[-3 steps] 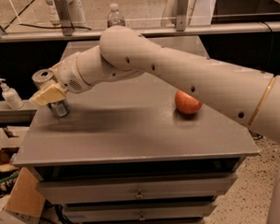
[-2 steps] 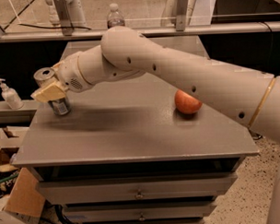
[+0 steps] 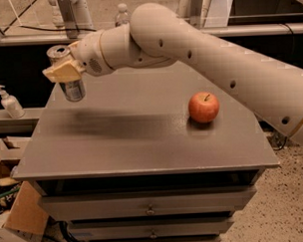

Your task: Pick redbull can

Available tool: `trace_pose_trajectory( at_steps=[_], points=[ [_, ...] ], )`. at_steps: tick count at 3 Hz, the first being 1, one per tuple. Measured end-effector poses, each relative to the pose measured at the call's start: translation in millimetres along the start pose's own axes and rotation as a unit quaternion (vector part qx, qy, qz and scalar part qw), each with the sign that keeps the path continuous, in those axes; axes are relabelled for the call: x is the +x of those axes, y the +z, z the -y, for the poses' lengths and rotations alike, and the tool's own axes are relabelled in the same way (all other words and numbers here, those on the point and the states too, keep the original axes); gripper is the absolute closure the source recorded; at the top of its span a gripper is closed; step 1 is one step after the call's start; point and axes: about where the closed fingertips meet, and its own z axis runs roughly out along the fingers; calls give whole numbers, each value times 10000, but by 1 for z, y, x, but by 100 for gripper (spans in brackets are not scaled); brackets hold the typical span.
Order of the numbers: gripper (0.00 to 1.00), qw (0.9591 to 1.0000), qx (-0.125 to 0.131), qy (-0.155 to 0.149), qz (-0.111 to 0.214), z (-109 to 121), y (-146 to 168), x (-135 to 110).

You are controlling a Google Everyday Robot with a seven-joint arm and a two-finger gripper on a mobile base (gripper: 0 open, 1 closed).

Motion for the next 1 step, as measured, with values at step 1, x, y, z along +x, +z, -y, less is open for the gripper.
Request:
trace_pose_trajectory(
  at_steps=[1],
  points=[
    [100, 9984, 246, 145, 484, 20, -43, -47]
  ],
)
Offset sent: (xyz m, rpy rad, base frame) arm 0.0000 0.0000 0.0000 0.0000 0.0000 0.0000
